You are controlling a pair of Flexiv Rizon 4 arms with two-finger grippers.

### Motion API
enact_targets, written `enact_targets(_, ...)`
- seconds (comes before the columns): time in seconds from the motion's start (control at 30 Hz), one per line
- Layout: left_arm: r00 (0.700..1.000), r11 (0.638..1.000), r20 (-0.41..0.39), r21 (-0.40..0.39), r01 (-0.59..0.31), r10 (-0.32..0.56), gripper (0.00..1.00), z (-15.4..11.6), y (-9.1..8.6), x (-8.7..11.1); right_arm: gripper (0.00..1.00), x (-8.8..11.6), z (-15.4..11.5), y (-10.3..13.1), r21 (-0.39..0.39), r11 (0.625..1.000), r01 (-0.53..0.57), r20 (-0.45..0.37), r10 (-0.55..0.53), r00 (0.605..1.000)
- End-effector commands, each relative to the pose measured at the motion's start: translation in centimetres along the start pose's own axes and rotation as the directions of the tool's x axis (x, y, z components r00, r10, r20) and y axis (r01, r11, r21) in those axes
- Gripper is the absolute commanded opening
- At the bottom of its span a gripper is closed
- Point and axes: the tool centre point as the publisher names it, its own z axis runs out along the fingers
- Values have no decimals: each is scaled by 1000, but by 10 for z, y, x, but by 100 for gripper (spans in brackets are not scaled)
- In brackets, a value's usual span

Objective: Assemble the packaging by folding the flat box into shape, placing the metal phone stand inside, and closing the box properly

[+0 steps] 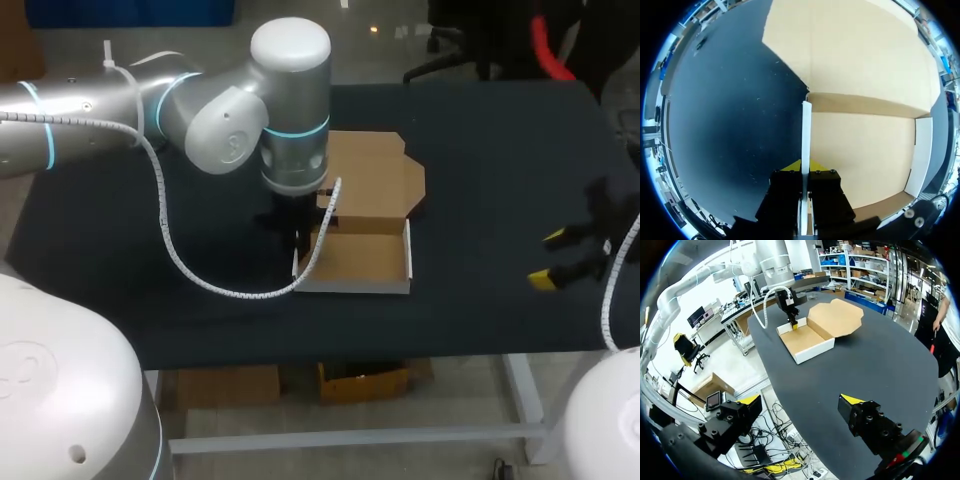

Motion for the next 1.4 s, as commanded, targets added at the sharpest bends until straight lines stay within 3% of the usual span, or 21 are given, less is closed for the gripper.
enact_targets(0.03, 1000, 1000, 1, -6, -1, 1, 0, 2, -3, 0, 100, 0, -5, 3, 40, 999, 25, -85, -22, 996)
enact_targets(0.2, 1000, 1000, -7, -18, -6, 6, 0, 1, -4, -3, 100, 8, -11, -4, 81, 991, 103, -184, -87, 979)
enact_targets(0.33, 1000, 1000, -9, -25, -7, 6, 0, 2, -4, -4, 100, 13, -19, -10, 93, 986, 138, -200, -117, 973)
enact_targets(0.87, 1000, 998, 4, -69, 0, 0, 0, 4, -5, -6, 100, 25, -37, -22, 47, 983, 177, -11, -177, 984)
enact_targets(1.4, 998, 999, 57, -35, 25, -23, 0, -3, -5, -6, 100, 30, -38, -22, 28, 980, 196, 23, -197, 980)
